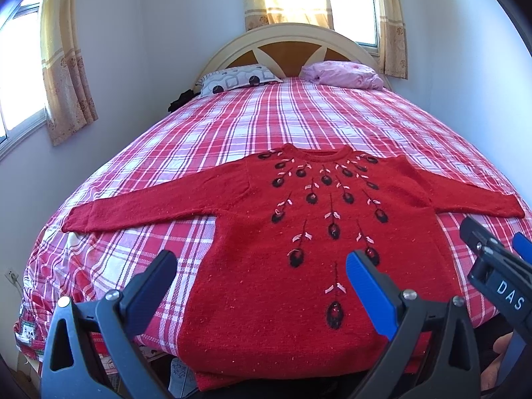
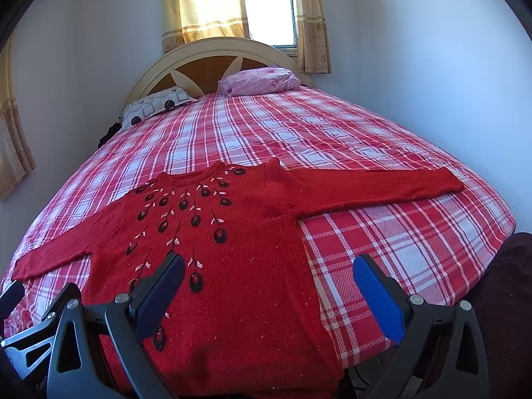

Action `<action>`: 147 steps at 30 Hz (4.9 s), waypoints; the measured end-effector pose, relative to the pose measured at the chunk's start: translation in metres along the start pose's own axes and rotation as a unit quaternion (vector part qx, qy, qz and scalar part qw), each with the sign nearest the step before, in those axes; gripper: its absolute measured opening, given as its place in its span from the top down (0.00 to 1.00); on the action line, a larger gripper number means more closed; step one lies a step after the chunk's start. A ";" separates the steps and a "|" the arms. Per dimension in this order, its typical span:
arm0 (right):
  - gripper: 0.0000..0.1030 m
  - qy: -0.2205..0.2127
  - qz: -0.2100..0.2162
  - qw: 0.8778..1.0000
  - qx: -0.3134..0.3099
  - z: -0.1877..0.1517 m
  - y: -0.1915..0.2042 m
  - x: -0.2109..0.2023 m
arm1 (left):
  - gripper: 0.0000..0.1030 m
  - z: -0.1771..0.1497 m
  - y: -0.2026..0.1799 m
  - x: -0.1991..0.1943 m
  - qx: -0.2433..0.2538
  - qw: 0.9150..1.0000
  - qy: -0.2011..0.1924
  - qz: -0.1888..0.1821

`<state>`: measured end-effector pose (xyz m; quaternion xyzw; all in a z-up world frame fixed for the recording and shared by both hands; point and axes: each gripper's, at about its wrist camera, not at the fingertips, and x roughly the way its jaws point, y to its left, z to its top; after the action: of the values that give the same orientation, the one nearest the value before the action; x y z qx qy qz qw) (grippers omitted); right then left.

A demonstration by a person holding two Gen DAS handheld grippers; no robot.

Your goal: Fold small clothes

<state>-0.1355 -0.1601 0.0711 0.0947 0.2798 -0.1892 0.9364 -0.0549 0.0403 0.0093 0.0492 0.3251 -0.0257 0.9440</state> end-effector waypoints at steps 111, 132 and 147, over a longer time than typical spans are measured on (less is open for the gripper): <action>0.79 0.195 0.321 0.919 -0.118 -0.006 0.276 0.270 | 0.00 -0.011 0.168 0.153 -0.170 0.977 0.114 0.054; 0.41 0.085 0.058 0.995 0.006 0.094 0.006 0.280 | 0.00 0.003 0.136 0.159 -0.138 0.984 0.111 0.032; 0.88 0.128 0.044 0.988 -0.080 0.084 -0.012 0.317 | 0.00 0.019 0.095 0.151 -0.074 0.991 0.099 0.046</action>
<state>0.1456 -0.2904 -0.0382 0.0554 0.4074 -0.1109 0.9048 0.0830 0.1298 -0.0617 -0.0037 0.4158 0.0471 0.9082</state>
